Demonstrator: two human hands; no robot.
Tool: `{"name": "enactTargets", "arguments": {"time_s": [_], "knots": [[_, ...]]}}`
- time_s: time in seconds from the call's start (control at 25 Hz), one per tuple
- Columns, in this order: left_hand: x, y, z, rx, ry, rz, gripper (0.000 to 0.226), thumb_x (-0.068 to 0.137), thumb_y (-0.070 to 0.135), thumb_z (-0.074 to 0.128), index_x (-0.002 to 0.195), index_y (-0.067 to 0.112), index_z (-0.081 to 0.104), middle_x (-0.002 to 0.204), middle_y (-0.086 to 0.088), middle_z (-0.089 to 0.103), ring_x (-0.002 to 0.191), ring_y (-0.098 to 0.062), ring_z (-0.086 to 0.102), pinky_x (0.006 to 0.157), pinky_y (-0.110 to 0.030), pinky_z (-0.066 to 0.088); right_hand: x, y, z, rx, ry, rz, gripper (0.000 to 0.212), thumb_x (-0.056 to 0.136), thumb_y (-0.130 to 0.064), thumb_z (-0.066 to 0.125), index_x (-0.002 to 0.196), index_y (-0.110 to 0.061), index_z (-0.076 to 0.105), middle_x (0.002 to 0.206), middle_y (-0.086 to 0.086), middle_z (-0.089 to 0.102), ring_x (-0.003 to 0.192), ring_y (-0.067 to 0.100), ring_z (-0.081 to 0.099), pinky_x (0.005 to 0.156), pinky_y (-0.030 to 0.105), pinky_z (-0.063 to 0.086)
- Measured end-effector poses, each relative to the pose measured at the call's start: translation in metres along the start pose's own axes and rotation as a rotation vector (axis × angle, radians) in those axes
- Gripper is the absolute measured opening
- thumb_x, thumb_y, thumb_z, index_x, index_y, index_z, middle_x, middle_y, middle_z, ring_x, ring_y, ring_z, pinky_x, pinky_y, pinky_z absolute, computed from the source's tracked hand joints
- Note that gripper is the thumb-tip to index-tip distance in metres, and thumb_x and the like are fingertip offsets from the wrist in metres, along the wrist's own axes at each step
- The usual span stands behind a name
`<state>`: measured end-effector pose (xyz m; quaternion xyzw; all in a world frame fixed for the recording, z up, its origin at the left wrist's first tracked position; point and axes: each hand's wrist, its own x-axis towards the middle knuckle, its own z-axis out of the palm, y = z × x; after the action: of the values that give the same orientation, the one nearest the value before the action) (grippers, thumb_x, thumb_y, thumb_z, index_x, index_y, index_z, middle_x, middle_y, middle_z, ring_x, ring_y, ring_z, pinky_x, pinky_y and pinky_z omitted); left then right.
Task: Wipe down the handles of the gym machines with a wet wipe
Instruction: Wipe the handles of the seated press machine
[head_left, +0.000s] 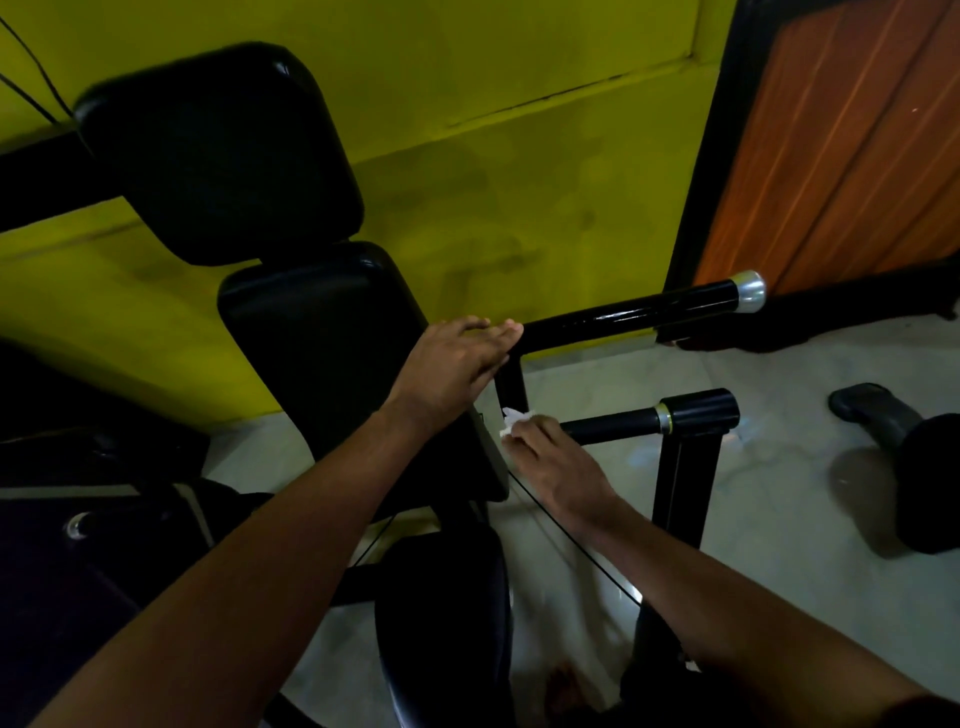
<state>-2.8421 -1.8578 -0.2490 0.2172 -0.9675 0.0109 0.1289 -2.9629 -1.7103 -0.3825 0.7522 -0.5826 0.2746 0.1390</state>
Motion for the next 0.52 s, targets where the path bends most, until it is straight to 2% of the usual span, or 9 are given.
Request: {"name": "enactTargets", "arguments": {"time_s": [0.08,0.16,0.32,0.44,0.52], "knots": [[-0.003,0.003,0.001,-0.006,-0.005,0.0,0.045,0.096,0.032,0.044,0.137,0.018,0.057,0.136,0.002,0.061,0.118,-0.027,0.06,0.088,-0.044,0.05,-0.007,0.001,-0.005,-0.112,-0.03,-0.057,0.035,0.082,-0.005,0.059,0.116,-0.007,0.065,0.111,0.009,0.061,0.094,0.026,0.056,0.083,0.033,0.048],[-0.004,0.003,0.002,0.012,0.001,0.0,0.044,0.097,0.031,0.044,0.137,0.018,0.057,0.136,0.002,0.061,0.118,-0.028,0.06,0.086,-0.043,0.05,0.007,-0.003,-0.002,-0.148,-0.038,-0.097,0.031,0.082,-0.007,0.059,0.112,-0.008,0.067,0.108,0.008,0.064,0.091,0.026,0.057,0.077,0.033,0.049],[-0.003,0.0,0.004,0.031,0.001,0.003,0.044,0.097,0.03,0.045,0.138,0.017,0.056,0.137,0.002,0.061,0.119,-0.029,0.059,0.086,-0.044,0.05,0.03,-0.008,0.006,-0.244,-0.145,-0.18,0.025,0.083,-0.013,0.055,0.101,-0.008,0.072,0.106,0.008,0.066,0.099,0.026,0.049,0.081,0.034,0.045],[-0.004,0.005,0.002,0.072,0.008,0.012,0.042,0.097,0.027,0.052,0.138,0.018,0.056,0.136,0.002,0.061,0.122,-0.029,0.057,0.089,-0.043,0.047,0.004,-0.008,0.0,-0.227,-0.213,-0.185,0.033,0.081,-0.009,0.044,0.093,-0.008,0.075,0.104,0.01,0.068,0.098,0.028,0.058,0.083,0.036,0.049],[-0.006,0.006,0.004,0.102,0.029,0.024,0.042,0.097,0.027,0.052,0.137,0.017,0.056,0.137,0.001,0.061,0.122,-0.03,0.057,0.089,-0.043,0.046,-0.009,-0.004,-0.009,-0.181,-0.245,-0.202,0.023,0.076,-0.011,0.054,0.085,-0.01,0.075,0.101,0.009,0.069,0.098,0.028,0.062,0.085,0.037,0.052]]}}
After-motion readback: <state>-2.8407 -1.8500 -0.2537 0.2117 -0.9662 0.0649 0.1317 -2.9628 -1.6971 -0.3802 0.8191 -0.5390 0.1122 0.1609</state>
